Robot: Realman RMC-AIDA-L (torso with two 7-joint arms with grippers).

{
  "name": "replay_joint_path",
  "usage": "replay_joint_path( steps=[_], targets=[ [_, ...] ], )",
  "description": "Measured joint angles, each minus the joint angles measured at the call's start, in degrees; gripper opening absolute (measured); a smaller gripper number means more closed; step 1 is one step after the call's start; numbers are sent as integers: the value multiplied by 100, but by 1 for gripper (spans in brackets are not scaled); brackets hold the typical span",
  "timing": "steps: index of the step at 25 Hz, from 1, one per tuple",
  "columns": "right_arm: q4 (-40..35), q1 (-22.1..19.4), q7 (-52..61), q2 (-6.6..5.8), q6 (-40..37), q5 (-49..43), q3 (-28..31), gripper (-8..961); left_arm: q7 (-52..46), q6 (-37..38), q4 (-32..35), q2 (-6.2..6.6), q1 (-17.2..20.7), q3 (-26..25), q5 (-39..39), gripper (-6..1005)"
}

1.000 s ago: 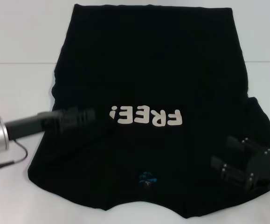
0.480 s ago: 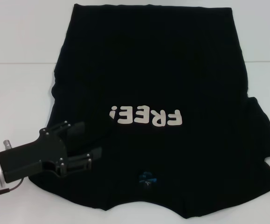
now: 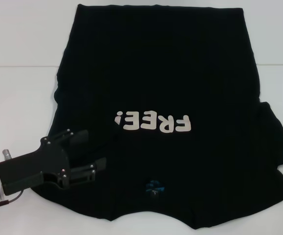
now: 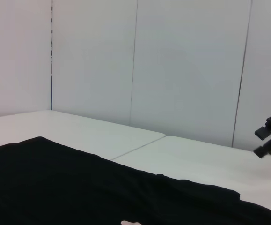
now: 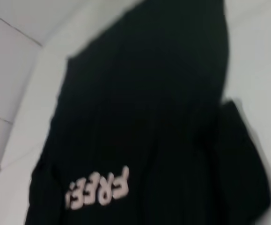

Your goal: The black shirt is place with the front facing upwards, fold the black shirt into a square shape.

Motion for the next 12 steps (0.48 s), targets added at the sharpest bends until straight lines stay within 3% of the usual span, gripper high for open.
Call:
replay_joint_path(
  steps=[5,6,12],
  targets=[
    [1142,414,443,-506,360,-495,-134,747,162,0,1,-2,18,-2,-1,857],
    [1534,569,578,-659,509,-636,-206,746,159,-35,-13,8,14,-7,-4,857],
    [1690,785,927,-713,861,-1023,-255,745,141,-55,-19,20,-4,-10,-5,857]
  ],
)
